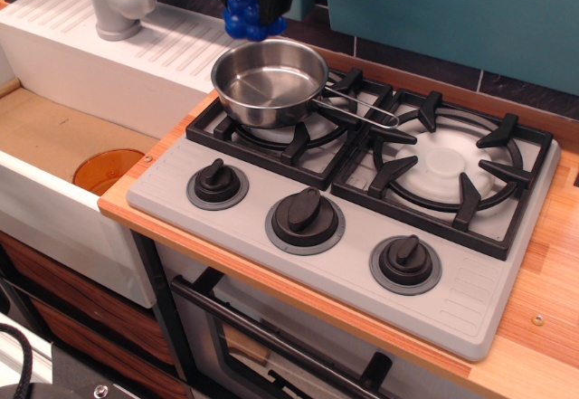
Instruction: Put pan on stove and put blueberry in pan
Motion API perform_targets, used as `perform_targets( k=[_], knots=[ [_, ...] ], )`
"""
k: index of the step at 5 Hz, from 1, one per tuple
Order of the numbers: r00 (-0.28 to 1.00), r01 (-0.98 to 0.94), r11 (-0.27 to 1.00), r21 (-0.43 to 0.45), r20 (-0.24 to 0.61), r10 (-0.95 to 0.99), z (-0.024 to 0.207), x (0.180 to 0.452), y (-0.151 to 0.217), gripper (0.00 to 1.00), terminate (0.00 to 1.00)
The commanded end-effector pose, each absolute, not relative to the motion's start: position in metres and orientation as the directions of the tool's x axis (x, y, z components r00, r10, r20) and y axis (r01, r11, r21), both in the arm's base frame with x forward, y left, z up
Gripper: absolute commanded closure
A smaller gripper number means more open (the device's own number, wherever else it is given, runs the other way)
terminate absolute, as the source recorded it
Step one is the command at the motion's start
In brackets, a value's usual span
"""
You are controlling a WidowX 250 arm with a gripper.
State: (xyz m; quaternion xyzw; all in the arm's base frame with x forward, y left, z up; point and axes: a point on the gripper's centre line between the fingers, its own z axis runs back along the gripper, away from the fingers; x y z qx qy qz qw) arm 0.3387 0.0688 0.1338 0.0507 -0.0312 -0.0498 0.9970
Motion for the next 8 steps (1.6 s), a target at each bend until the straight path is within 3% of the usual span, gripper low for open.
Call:
perform_targets(
  k=[1,4,6,8],
  knots=[
    [0.985,0.114,0.986,0.120,0.115,-0.127,0.134,0.347,0.063,0.00,0.00],
    [0.986,0.100,0.984,0.147,0.120,-0.118,0.141,0.342,0.064,0.00,0.00],
    [0.968,0.060,0.989,0.134,0.235,-0.091,0.158,0.335,0.055,0.00,0.00],
    [0.968,0.054,0.989,0.138,0.236,-0.086,0.157,0.336,0.046,0.00,0.00]
  ],
)
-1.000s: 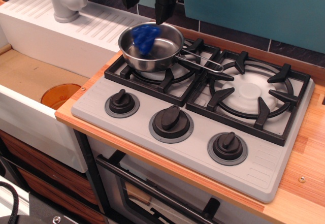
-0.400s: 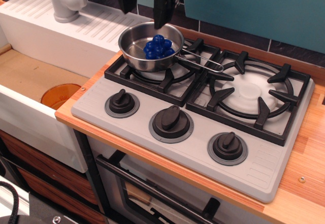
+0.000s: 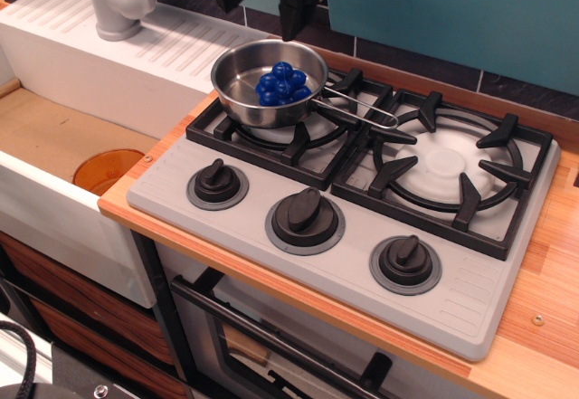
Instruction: Put pan on stove and put blueberry in pan
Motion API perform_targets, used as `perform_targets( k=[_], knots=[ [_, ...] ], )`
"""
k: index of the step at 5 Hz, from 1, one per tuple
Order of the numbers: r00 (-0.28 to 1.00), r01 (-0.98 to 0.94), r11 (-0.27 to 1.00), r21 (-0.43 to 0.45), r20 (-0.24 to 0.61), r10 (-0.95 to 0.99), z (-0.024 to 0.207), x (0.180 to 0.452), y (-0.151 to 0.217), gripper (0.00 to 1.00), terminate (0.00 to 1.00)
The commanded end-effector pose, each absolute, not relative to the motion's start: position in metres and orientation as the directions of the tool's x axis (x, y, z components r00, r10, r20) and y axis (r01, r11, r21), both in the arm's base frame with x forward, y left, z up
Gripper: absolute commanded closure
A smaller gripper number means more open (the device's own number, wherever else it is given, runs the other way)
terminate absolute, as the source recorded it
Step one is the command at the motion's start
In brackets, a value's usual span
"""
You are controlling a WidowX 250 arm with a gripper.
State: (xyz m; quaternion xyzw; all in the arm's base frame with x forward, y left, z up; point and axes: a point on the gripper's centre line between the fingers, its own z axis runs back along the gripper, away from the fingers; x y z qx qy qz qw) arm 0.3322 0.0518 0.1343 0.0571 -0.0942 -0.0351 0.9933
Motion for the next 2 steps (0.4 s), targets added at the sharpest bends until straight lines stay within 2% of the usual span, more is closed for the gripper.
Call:
perform_targets(
  k=[1,2],
  knots=[
    [0.971,0.073,0.989,0.131,0.216,-0.100,0.1572,0.3376,0.0503,0.00,0.00],
    [0.978,0.054,0.984,0.169,0.191,-0.087,0.1541,0.3399,0.0503,0.00,1.00]
  ],
)
